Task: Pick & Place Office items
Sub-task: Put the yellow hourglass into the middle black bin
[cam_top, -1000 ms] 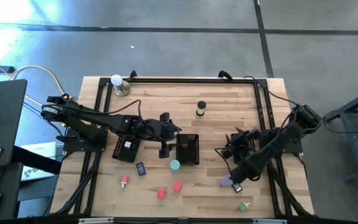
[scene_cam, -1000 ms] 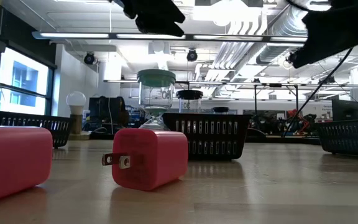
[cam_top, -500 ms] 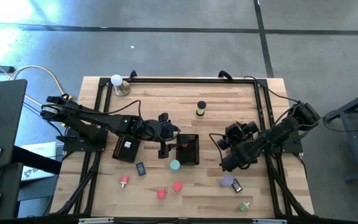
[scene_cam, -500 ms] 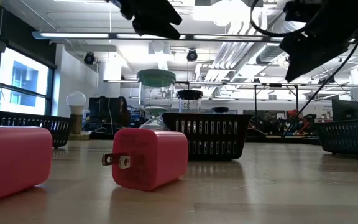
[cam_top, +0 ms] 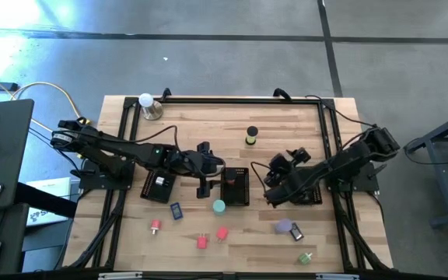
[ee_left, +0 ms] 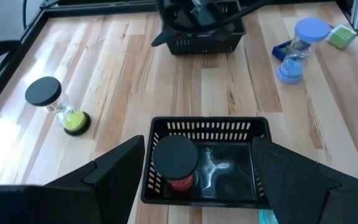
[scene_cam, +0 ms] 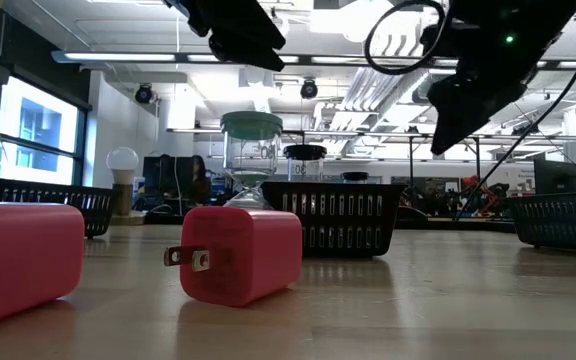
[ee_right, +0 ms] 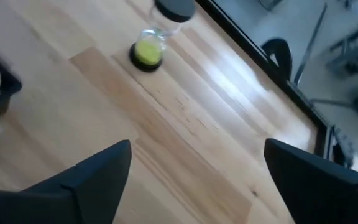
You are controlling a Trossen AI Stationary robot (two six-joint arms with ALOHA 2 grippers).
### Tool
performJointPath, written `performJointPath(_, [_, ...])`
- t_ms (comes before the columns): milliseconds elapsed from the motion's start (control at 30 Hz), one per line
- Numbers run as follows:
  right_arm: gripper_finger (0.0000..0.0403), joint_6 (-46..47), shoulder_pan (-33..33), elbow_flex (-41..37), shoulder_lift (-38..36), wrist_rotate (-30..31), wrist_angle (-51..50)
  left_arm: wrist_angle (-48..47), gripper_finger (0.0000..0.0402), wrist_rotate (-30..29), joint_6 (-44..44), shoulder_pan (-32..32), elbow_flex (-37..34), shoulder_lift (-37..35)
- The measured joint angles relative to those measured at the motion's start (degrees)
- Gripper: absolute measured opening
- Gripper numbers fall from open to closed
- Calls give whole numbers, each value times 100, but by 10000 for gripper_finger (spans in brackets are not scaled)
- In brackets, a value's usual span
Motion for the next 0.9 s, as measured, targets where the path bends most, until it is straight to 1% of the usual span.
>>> performJointPath(100, [365,-379,-114,136,-180,-14,-29,-15,289,0,-9,0,-1,0])
performJointPath(200, [366,-702,-284,229,-564,36,7,-15,289,0,-12,0,0,0])
performJointPath(367, [366,-1717,-563,254,-1248,-39,695,-23,289,0,-14,0,-1,0])
performJointPath(433, [366,-2485,-645,142,-1589,-81,1443,-65,289,0,-41,0,-2,0])
performJointPath(500, [365,-3443,-748,-136,-1893,-343,2519,-113,289,3,-100,-2,-2,0])
performJointPath(567, [363,-4304,-908,-529,-2202,-986,3706,-180,289,3,-149,0,-2,0])
performJointPath(633, [360,-4860,-1081,-998,-2462,-1551,4625,-235,289,3,-157,0,0,0])
performJointPath(733, [358,-5289,-1344,-1615,-2774,-1850,5665,-327,289,4,-229,0,-1,0])
performJointPath(833, [359,-5319,-1644,-2046,-2890,-2000,6153,-375,289,5,-263,0,0,0])
performJointPath(900, [360,-5329,-1854,-2265,-2919,-2207,6226,-391,289,3,-254,0,0,0])
